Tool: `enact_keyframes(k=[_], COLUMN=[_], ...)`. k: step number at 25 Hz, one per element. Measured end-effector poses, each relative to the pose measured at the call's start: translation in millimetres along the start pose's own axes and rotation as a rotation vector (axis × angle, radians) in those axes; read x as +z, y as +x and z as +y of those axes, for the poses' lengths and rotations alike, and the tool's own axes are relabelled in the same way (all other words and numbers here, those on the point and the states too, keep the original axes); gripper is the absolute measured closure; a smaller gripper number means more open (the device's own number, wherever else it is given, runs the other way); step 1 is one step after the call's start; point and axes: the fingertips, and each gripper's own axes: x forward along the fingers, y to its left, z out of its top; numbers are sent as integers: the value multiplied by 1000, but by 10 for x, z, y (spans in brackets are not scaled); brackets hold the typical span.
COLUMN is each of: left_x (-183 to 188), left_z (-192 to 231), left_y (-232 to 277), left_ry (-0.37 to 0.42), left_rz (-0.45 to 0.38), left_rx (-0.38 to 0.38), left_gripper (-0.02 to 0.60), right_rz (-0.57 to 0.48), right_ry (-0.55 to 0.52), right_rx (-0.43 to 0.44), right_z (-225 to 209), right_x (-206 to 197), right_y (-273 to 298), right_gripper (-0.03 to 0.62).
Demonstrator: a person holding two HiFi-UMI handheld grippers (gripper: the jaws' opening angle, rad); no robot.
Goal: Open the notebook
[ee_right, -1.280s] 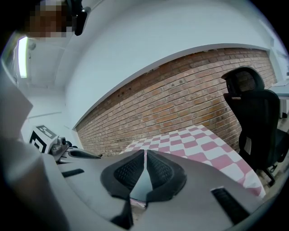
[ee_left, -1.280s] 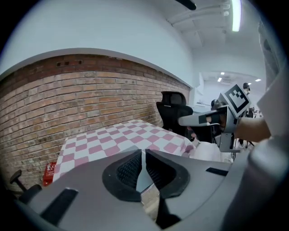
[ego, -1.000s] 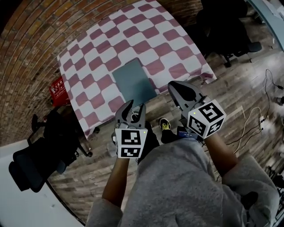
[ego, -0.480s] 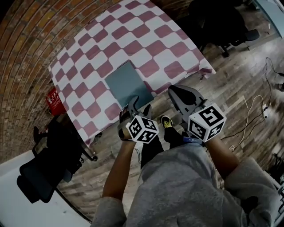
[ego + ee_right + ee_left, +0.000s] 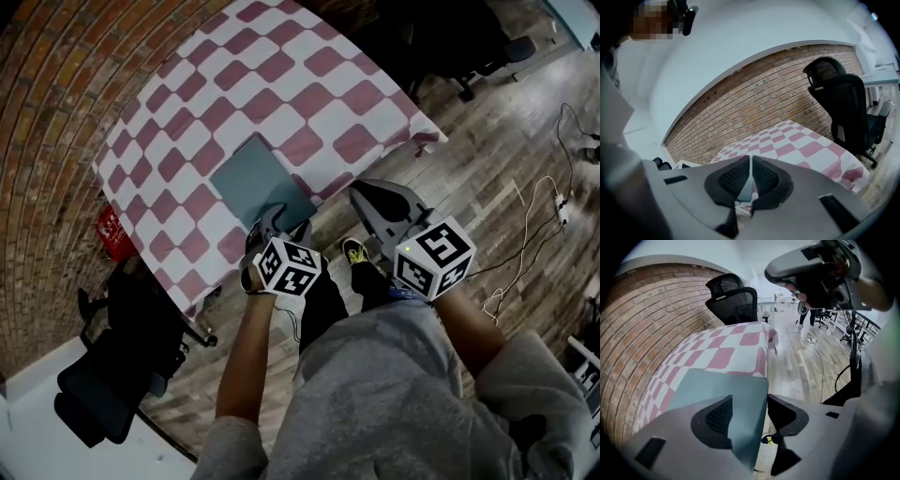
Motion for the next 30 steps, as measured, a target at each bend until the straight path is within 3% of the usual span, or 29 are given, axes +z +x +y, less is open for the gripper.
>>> enact_keyframes(k=[3,5,11,14,21,26,30], left_x=[-2,5,1,-4,-12,-7,-16], left_z=[1,2,4,-6,-34,-43,-38], left_y=[-10,-4,48,59,-4,22,-9], left_ry=[-35,-27,49,73,-28,28,-48], left_rz=[14,23,109,150,114,148,151], left_rx=[-52,-46,101,129,4,89,7], left_gripper=[351,351,351,348,398,394,414], right_rz=[-3,1,10,9,3,9,-2], right_ry=[6,3,-1,5,7,3,11], right_rx=[8,11,25,30,34,30,16], right_z=[11,16,46,68,70,63,21], right_x=[5,-6,-43,-49,-46,-76,-63], right_y=[23,40,79,78,41,8,-40], right_gripper=[557,557,557,558,557,557,558])
